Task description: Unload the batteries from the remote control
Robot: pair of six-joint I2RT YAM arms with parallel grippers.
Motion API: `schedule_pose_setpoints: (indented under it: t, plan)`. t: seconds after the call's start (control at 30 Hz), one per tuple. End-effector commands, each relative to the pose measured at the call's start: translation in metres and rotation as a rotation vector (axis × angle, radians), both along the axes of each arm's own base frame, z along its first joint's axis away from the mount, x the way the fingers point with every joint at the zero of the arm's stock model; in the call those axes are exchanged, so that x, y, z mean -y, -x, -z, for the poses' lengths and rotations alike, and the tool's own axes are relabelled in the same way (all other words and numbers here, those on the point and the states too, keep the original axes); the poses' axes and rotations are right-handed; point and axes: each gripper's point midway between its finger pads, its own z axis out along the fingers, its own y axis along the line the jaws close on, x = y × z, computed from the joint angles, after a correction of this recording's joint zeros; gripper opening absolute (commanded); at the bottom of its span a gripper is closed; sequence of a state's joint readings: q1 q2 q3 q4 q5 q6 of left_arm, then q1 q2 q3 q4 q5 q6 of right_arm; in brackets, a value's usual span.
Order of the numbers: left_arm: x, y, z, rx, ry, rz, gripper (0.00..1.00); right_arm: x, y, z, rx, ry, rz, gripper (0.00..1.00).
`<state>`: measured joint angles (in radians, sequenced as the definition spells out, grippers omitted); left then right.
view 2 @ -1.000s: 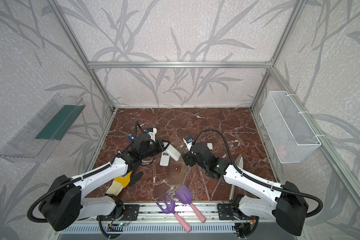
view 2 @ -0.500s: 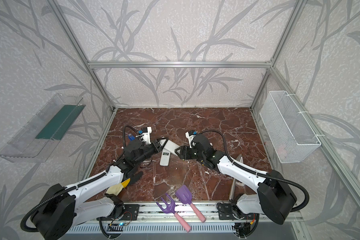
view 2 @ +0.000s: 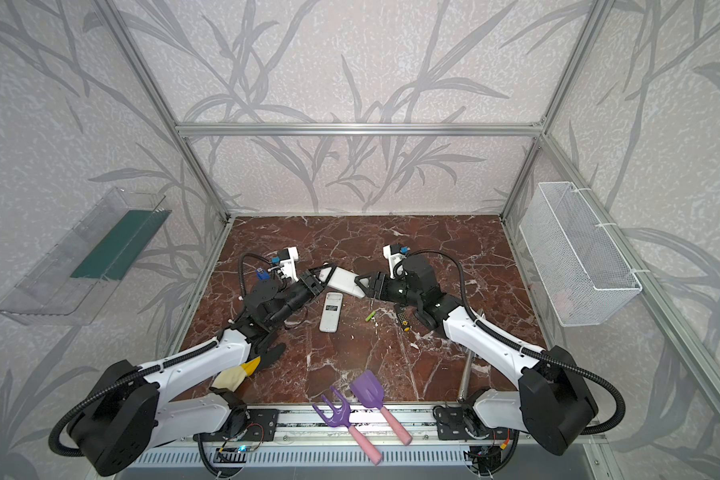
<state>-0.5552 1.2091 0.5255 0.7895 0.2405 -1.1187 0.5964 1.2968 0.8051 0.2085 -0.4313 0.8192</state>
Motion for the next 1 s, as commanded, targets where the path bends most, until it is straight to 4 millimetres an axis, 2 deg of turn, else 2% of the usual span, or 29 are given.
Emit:
schedule_pose_setpoints:
  t: [0.0, 0.17, 0.53, 0.7, 0.87, 0.97]
  plan:
    - [-0.001, 0.002, -0.019, 0.048, 0.071, 0.007, 0.0, -0.007, 0.003, -0.028, 0.05, -0.052, -0.043, 0.58]
    - [-0.002, 0.0, -0.021, 0.038, 0.08, 0.003, 0.0, -0.01, 0.004, -0.029, 0.047, -0.065, -0.061, 0.54]
    - [0.004, 0.0, -0.031, 0.02, 0.171, 0.053, 0.0, -0.006, 0.002, -0.021, 0.032, -0.096, -0.057, 0.34]
    - [0.004, 0.002, -0.036, 0.024, 0.192, 0.063, 0.0, 0.005, 0.0, -0.019, 0.03, -0.112, -0.034, 0.33]
    - [0.002, 0.001, -0.035, 0.016, 0.195, 0.053, 0.0, 0.008, 0.001, -0.025, 0.049, -0.125, -0.04, 0.32]
    - [0.001, 0.001, -0.033, 0.01, 0.193, 0.048, 0.0, 0.009, 0.001, -0.028, 0.057, -0.119, -0.039, 0.38]
